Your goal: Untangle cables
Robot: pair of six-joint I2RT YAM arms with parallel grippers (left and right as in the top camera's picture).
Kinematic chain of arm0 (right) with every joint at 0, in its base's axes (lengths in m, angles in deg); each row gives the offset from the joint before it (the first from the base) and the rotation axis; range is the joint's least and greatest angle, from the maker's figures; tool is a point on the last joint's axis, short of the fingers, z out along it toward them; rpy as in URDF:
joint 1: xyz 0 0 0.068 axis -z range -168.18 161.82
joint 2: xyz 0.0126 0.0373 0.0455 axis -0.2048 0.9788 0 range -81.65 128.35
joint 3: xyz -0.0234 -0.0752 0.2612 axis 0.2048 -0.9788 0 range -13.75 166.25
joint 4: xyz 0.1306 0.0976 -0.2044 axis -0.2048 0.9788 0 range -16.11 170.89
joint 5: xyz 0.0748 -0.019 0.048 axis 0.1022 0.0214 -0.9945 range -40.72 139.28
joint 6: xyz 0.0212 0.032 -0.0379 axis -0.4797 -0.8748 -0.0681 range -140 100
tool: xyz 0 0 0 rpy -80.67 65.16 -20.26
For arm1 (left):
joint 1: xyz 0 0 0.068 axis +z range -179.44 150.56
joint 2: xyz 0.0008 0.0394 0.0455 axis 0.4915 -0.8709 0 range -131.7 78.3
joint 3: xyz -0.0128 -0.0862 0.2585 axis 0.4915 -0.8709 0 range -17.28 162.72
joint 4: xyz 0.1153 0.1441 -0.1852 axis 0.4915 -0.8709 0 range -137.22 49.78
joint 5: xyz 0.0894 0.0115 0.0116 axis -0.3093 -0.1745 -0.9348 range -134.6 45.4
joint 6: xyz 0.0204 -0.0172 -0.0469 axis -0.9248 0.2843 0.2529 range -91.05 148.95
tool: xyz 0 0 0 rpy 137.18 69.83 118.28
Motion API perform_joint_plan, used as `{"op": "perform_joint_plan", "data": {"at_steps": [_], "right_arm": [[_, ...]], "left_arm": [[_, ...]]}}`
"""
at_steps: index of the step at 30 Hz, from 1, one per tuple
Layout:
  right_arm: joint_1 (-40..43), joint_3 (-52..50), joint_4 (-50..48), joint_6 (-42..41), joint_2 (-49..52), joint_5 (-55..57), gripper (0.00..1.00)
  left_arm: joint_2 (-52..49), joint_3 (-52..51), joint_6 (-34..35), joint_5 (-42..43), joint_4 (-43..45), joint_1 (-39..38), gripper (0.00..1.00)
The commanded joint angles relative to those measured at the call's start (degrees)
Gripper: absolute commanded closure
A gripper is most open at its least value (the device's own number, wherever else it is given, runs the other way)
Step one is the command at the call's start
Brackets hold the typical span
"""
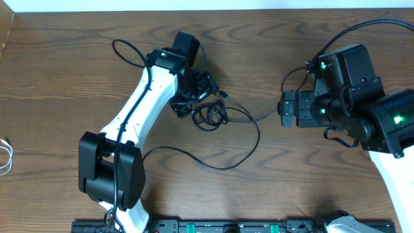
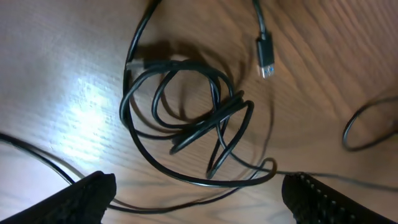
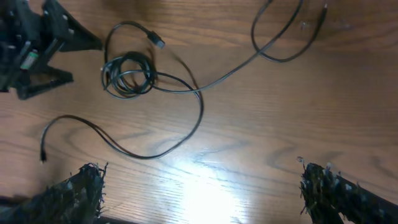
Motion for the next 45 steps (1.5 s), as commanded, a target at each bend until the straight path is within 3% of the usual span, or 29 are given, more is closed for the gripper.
{"op": "perform_joint_plan", "data": {"at_steps": [1,10,24,31,35,45], "right_arm": [[0.1,-0.3,-0.9,-0.6,-0.2,-1.3,0.01],[0.1,-0.3,-1.1,-0.5,0.6,-1.8,0.01],[0.1,-0.3,-0.1,-1.3,0.6,-3.5,0.01],[0.1,-0.3,-0.1,-1.2,0.6,-3.5,0.01],[0.1,-0.4,-0.2,-1.2,0.6,-3.5,0.01],[0.1,-0.4,-0.6,-1.2,0.6,-3.5,0.01]], "left_arm": [[-1.4,-1.4,11.8,0.1,-0.5,-2.0,0.16],[-1.7,-2.6,32.6,-7.0,-0.6,-7.0,0.24],[-1.8,-2.6,34.5,-5.9,-0.9,-4.0,0.25],[-2.2,-4.1,42.7,-7.1,-1.2,-4.8,0.28],[-3.7,-4.5,42.8,-6.9,-1.1,-4.8,0.28],[-4.9,-4.5,42.7,-2.5,-1.2,-4.6,0.45]]}}
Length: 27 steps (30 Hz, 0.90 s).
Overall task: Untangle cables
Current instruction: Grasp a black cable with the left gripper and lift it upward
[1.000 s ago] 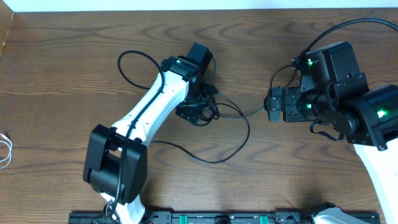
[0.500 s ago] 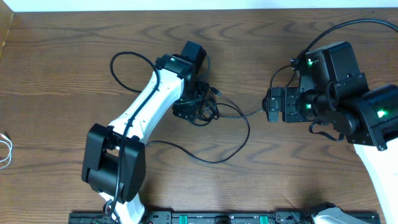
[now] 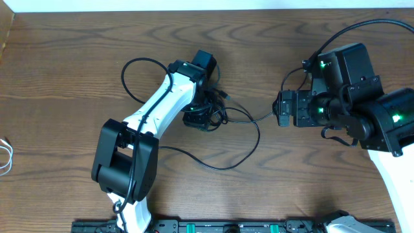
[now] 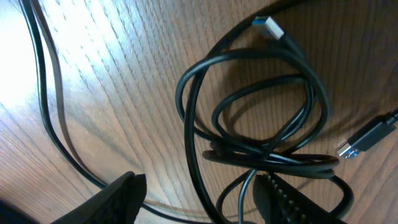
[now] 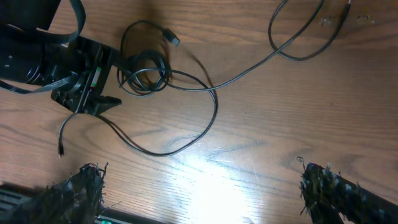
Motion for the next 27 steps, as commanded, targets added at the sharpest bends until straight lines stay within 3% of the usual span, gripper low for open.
{"op": "perform_joint_plan", "data": {"at_steps": [1,4,11,19,27], "right_arm": [[0.1,-0.4,-0.1,-0.8,0.3,-0.3,0.01],[0.1,-0.4,-0.1,-0.8,0.3,-0.3,0.01],[0.1,-0.4,-0.1,-0.8,0.3,-0.3,0.01],[0.1,-0.4,-0.1,-0.8,0.6,-0.3,0.01],[0.1,-0.5,-0.9,-0.8,1.8,-0.3,0.01]], "left_arm": [[-0.3,-0.3,-0.1,0.5,-0.5,0.3,0.47],[-0.3,-0.3,-2.9,0.3,0.2,0.5,0.57],[1.4,0.2,-14.2,0.1,1.2,1.6,0.92],[10.7,3.7,-29.5,-0.1,1.2,2.0,0.92],[25.6,4.3,-37.0,-0.1,4.2,2.0,0.92]]}}
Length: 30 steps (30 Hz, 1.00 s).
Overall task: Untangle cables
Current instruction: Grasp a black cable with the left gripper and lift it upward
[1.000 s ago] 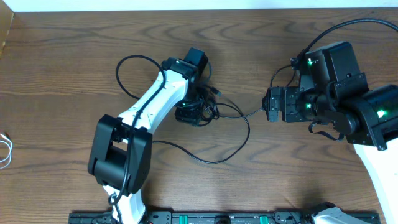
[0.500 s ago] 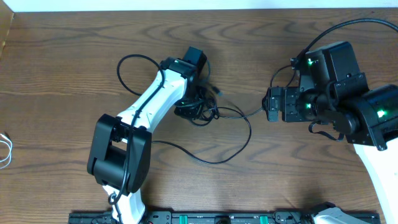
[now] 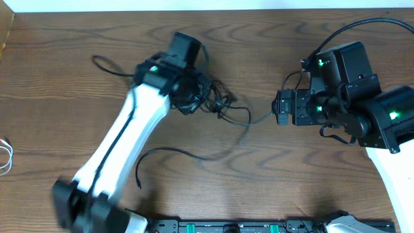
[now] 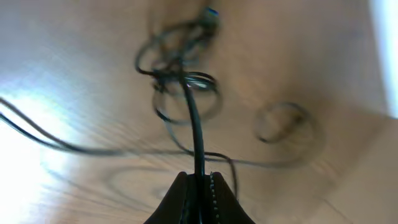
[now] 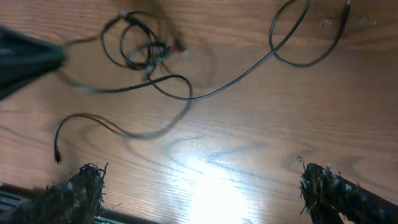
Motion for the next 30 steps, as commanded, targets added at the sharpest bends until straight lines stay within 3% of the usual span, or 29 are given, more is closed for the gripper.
{"op": "perform_joint_plan", "data": {"at_steps": [1,8,15,21,24,30], "right_arm": [[0.1,-0.4,-0.3,-0.8,1.2,-0.3,0.01],[0.1,-0.4,-0.7,-0.8,4.4,-0.3,0.01],[0.1,-0.4,-0.7,-0.8,9.1,-0.4,0.01],[-0.6,-0.5,-1.1,-0.7,13.1,-4.5,0.01],[-2.3,-0.5,-2.4,0.1,14.8,-7.1,0.01],[-7.4,-0.5,-7.5,14.9,15.2,-20.9,0.01]], "left_arm": [[6.3,1.6,-7.0,-0.6,1.5,0.1,0.92],[15.2,1.6,-12.6,-0.4,5.4,0.1,0.92],[22.4,1.6,-22.6,-1.0,9.1,0.1,0.92],[27.7,1.6,-23.0,-1.3,10.9,0.1,0.92],[28.5,1.6,-22.9,-5.4,9.9,0.1,0.92],[27.9,1.6,-16.3,-11.2,6.5,0.1,0.92]]}}
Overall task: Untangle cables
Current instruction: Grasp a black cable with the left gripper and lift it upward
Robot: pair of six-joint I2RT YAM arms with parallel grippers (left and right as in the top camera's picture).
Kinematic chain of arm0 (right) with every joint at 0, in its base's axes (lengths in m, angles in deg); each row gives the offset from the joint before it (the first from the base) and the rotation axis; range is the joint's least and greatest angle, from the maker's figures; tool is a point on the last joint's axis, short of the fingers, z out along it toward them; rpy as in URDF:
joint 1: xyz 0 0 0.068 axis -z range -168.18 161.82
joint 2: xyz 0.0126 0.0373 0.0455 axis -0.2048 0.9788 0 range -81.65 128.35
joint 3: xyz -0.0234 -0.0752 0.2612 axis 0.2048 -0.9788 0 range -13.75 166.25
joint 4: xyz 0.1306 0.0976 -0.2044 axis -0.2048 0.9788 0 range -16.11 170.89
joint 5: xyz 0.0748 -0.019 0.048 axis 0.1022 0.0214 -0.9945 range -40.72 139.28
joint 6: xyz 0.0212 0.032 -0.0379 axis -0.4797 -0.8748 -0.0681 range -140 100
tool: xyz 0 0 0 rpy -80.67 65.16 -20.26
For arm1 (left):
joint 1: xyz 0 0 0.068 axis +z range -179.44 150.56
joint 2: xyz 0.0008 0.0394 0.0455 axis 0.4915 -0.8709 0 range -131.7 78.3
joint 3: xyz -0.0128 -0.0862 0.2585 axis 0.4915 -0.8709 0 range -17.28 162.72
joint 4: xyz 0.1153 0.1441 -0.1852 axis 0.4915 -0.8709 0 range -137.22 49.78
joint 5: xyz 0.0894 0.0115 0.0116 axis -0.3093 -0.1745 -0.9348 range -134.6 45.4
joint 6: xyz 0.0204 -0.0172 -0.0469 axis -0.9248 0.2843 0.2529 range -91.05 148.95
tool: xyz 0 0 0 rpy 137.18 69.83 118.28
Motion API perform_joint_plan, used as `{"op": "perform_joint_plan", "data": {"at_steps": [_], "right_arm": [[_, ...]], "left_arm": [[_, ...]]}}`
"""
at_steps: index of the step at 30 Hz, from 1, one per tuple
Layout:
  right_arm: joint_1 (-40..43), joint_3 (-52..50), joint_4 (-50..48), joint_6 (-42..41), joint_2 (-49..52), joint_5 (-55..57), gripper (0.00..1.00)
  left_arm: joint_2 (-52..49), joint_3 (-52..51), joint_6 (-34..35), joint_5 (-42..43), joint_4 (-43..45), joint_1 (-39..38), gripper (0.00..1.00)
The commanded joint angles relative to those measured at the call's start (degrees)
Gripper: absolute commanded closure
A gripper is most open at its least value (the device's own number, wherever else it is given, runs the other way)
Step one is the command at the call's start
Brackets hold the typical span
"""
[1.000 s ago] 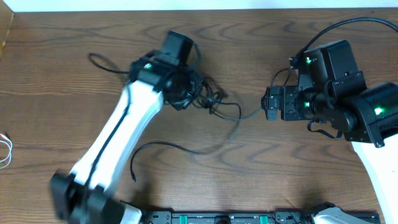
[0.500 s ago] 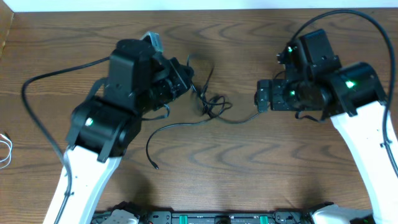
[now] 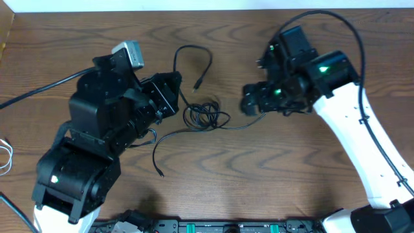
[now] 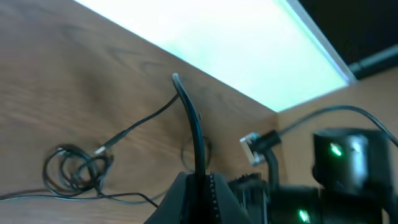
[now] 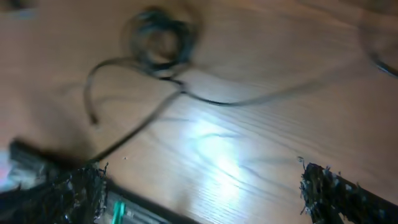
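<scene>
A black cable tangle (image 3: 206,116) lies coiled mid-table, and shows again as the coil (image 4: 74,168) and, blurred, the coil (image 5: 163,34). My left gripper (image 3: 174,84) is raised high above the table and shut on one black cable strand (image 4: 194,134). That strand loops up and ends in a plug (image 3: 198,84). A loose tail (image 3: 159,169) runs from the coil toward the front. My right gripper (image 3: 248,107) hovers just right of the coil, open, with the fingers (image 5: 74,190) wide apart and nothing between them.
A thin cable (image 3: 242,124) runs from the coil to under the right gripper. A white cable (image 3: 5,158) lies at the table's left edge. A black rail (image 3: 213,226) runs along the front edge. The left arm (image 3: 97,149) bulks over the left half.
My left gripper, shut on a strand close to the tangle, is now lifted high with the strand still in it. The right arm has swung left toward the coil.
My left gripper first hung open over the coil, then stood lower, right against it and still open. A second ago it was shut on a strand by the tangle. Now it is raised, part of the cable is drawn out, and a smaller coil lies mid-table.
</scene>
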Motion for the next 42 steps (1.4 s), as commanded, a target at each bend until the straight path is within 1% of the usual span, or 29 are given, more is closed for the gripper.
{"op": "perform_joint_plan", "data": {"at_steps": [1,2,6,11,16,23,26,27,29,31,32,36,40,42], "right_arm": [[-3.8,-0.1,-2.6,10.8,-0.3,-10.0,0.01],[-6.0,-0.1,-4.0,11.7,-0.2,-8.7,0.01],[-9.1,-0.1,-5.3,11.7,-0.2,-3.3,0.01],[-10.6,-0.1,-5.3,11.8,-0.1,-2.2,0.01],[-11.0,-0.1,-5.5,14.5,-0.1,-1.9,0.01],[-11.0,-0.1,-9.9,14.2,-0.1,-0.9,0.01],[-11.0,-0.1,-12.2,14.2,-0.1,-0.9,0.02],[-11.0,-0.1,-12.8,14.2,-0.1,-0.9,0.06],[-11.0,-0.1,-13.7,14.1,-0.1,-0.9,0.19],[-11.0,-0.1,-14.3,13.8,0.0,-0.9,0.35],[-11.0,-0.1,-14.6,13.8,0.0,-0.7,0.48],[-11.0,-0.1,-14.9,13.8,0.0,0.0,0.60],[-11.0,-0.1,-16.2,13.7,0.0,-0.1,0.79],[-11.0,-0.1,-17.0,13.3,0.0,-0.1,0.80]], "left_arm": [[-0.5,1.0,6.8,-3.7,0.0,0.1,0.92],[-0.3,1.1,10.6,-2.7,1.3,0.1,0.92],[0.3,3.3,11.0,1.9,5.2,0.2,0.92],[0.5,8.1,11.0,1.8,5.4,0.5,0.92],[0.5,10.8,11.4,1.9,5.4,0.7,0.92],[1.0,11.3,17.1,2.5,4.8,0.7,0.92],[1.1,11.4,17.9,2.5,5.6,0.7,0.92],[1.1,11.6,18.2,2.5,5.9,0.7,0.92],[1.1,12.3,19.3,2.5,6.3,0.7,0.92],[1.1,13.4,19.4,2.5,6.3,0.7,0.92],[1.1,14.4,19.3,2.5,6.3,0.7,0.92],[1.5,15.3,19.4,2.4,6.3,0.7,0.92],[1.7,15.3,19.4,2.5,6.3,0.7,0.92],[1.7,15.3,19.9,2.5,6.2,0.7,0.92]]}}
